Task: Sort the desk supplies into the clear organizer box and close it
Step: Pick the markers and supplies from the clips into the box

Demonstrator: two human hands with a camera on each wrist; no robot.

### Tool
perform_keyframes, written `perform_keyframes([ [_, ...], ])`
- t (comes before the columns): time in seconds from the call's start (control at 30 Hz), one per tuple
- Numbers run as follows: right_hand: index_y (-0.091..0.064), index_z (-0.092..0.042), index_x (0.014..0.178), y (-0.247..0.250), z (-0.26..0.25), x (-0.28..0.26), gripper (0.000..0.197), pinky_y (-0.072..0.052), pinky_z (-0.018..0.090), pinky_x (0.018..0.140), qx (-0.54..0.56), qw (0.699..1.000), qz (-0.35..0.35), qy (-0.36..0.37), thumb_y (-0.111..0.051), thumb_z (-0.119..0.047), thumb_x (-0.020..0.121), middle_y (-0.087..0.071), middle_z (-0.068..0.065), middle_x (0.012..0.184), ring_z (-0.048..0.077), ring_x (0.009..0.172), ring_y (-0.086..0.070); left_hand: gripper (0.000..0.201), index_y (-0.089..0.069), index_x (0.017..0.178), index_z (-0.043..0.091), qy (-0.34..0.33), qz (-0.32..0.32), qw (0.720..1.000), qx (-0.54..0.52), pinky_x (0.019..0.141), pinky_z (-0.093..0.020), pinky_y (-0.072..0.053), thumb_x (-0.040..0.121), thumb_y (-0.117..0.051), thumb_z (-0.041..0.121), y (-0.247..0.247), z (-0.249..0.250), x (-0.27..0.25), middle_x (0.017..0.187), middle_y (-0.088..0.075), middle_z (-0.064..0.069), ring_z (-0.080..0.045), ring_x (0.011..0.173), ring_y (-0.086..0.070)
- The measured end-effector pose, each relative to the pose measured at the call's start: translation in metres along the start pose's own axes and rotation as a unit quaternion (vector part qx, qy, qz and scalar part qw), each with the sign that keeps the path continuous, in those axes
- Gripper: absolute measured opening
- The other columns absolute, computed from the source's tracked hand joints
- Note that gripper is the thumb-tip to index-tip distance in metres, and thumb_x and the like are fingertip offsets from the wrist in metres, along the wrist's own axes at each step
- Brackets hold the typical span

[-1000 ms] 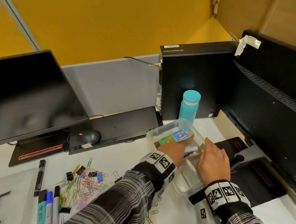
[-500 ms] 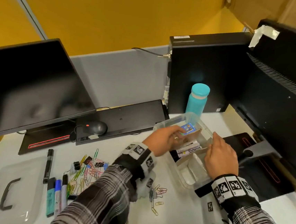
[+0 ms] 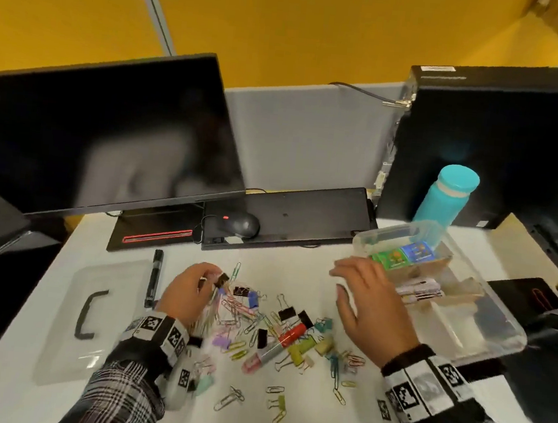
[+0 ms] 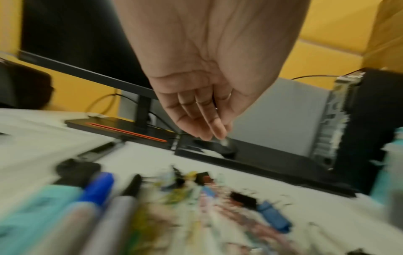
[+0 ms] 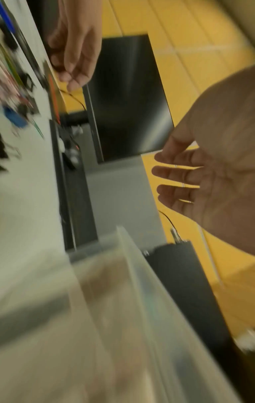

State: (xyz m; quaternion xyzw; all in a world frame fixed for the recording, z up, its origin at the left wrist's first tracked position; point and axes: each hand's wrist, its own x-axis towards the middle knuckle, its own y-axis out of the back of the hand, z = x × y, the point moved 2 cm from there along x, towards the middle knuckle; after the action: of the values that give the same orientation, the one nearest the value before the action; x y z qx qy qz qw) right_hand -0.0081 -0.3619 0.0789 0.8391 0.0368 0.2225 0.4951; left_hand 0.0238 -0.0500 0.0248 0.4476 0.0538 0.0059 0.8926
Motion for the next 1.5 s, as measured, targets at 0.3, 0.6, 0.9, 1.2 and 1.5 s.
perform_keyframes([
  [0.3,-0.056,-0.018,0.115,-0.120,-0.058,-0.004,0.027,-0.043,0.038,0.087,-0.112,0.918,-0.364,0.106,-0.053,-0.020,0.089,-0.053,0.005,0.120,0.026,0.111,-0.046,0.031,-0.062,0.113,0.029,-0.059,-0.085,0.960,0.260,0.096,-0.030,-0.044,0.087,-0.059,0.012,0.045,-0.101,-0.044,0.125,-0.050,0.007,-0.017,0.113,-0.045],
  [0.6,-0.046,-0.020,0.119,-0.141,-0.077,0.004,0.036,-0.033,0.034,0.091,-0.100,0.936,-0.335,0.035,-0.047,-0.029,0.085,-0.051,0.000,0.122,0.023,0.111,-0.044,0.040,-0.064,0.093,0.029,-0.271,-0.163,0.864,0.391,0.072,-0.029,-0.055,0.060,-0.083,0.020,0.024,-0.104,-0.038,0.105,-0.060,0.004,-0.018,0.093,-0.057],
  [0.9,-0.044,-0.021,0.116,-0.156,-0.140,0.034,0.028,-0.035,0.023,0.050,0.068,0.943,-0.309,-0.106,-0.047,-0.032,0.091,-0.051,-0.008,0.073,0.010,0.061,-0.050,0.044,-0.062,0.098,0.028,-0.389,-0.179,0.794,0.432,0.074,-0.028,-0.056,0.059,-0.081,0.024,0.029,-0.128,-0.030,0.103,-0.063,0.003,-0.016,0.090,-0.062],
  [1.2,-0.052,-0.019,0.099,-0.225,-0.182,0.035,0.026,-0.039,0.028,0.065,0.010,0.917,-0.366,-0.158,-0.057,-0.039,0.084,-0.051,-0.001,0.088,0.020,0.077,-0.050,0.027,-0.065,0.097,0.028,-0.465,-0.167,0.759,0.423,0.073,-0.023,-0.053,0.070,-0.065,0.028,0.026,-0.133,-0.020,0.098,-0.066,0.006,-0.014,0.085,-0.063],
  [1.5,-0.050,-0.020,0.089,-0.223,-0.175,0.039,0.019,-0.038,0.023,0.057,-0.006,0.904,-0.367,-0.220,-0.061,-0.034,0.082,-0.051,-0.003,0.080,0.018,0.076,-0.053,0.016,-0.058,0.096,0.025,-0.445,-0.116,0.811,0.362,0.088,-0.028,-0.049,0.081,-0.052,0.021,0.056,-0.121,-0.002,0.096,-0.062,0.006,-0.014,0.088,-0.059],
])
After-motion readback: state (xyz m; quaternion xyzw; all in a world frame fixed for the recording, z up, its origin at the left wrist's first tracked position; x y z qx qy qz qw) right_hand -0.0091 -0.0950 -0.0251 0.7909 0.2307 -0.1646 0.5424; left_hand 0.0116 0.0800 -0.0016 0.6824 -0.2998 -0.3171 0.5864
